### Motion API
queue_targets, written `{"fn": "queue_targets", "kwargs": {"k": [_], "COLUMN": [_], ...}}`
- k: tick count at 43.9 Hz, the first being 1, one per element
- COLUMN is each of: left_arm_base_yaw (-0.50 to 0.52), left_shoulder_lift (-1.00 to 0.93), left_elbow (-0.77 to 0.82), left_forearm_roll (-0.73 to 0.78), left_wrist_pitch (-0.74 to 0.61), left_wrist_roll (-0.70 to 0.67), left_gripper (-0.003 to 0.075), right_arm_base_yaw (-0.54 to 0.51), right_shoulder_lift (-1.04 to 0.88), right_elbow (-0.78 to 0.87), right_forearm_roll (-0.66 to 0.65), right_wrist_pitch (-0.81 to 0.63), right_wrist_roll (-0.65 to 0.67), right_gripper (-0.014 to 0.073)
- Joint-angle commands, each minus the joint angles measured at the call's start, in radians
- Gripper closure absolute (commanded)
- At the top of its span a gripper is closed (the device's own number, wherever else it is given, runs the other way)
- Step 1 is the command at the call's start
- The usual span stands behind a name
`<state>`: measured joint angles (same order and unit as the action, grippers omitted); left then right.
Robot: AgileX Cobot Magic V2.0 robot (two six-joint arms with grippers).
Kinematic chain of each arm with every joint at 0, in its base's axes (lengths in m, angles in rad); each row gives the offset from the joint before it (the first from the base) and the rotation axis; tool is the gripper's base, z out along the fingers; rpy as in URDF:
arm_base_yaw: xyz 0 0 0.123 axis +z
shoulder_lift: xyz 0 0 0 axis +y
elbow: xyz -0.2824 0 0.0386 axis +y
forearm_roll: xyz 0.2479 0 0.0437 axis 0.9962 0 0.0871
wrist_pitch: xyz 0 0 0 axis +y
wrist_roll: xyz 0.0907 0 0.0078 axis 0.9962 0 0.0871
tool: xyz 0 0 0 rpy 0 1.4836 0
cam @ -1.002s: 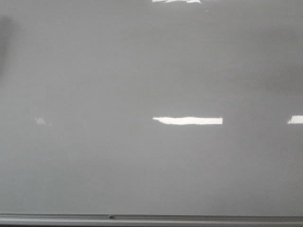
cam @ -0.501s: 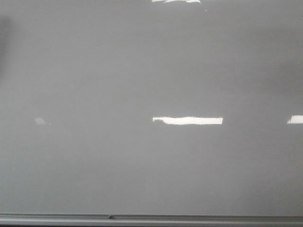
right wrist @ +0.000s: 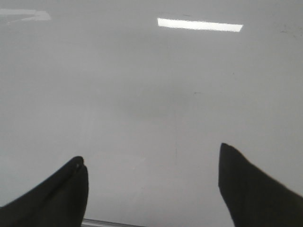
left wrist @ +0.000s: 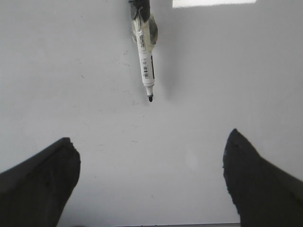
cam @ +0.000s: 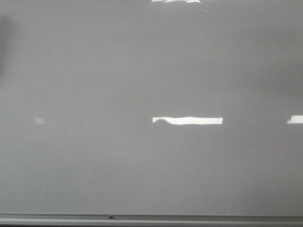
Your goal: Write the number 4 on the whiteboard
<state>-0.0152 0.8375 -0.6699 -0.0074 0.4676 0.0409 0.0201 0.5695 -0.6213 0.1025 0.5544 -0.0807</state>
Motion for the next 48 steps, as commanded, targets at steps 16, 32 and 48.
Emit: {"fn": "queue_targets", "kwargs": {"k": [16, 32, 48], "left_arm_base_yaw": [0.002, 0.002, 0.002], "left_shoulder_lift": [0.345, 0.544, 0.632], "left_elbow": [-0.116, -0.125, -0.125], "left_forearm_roll": [-0.022, -0.049, -0.049], "left_wrist_pitch": [-0.333, -0.567, -0.706], "left_wrist_roll": [-0.002, -0.002, -0.002], "left_gripper": [0.0122, 0.0177, 0.0351], "right_arm_base_yaw": [-0.004, -0.004, -0.004], "right_shoulder_lift": [0.008, 0.008, 0.008], "right_elbow": [-0.032, -0.032, -0.032], "right_forearm_roll": [-0.004, -0.004, -0.004], "right_wrist_pitch": [-0.066, -0.066, -0.066], "right_wrist_roll": [-0.01, -0.01, -0.01], "right_gripper": [0.0004, 0.0004, 0.0004]}}
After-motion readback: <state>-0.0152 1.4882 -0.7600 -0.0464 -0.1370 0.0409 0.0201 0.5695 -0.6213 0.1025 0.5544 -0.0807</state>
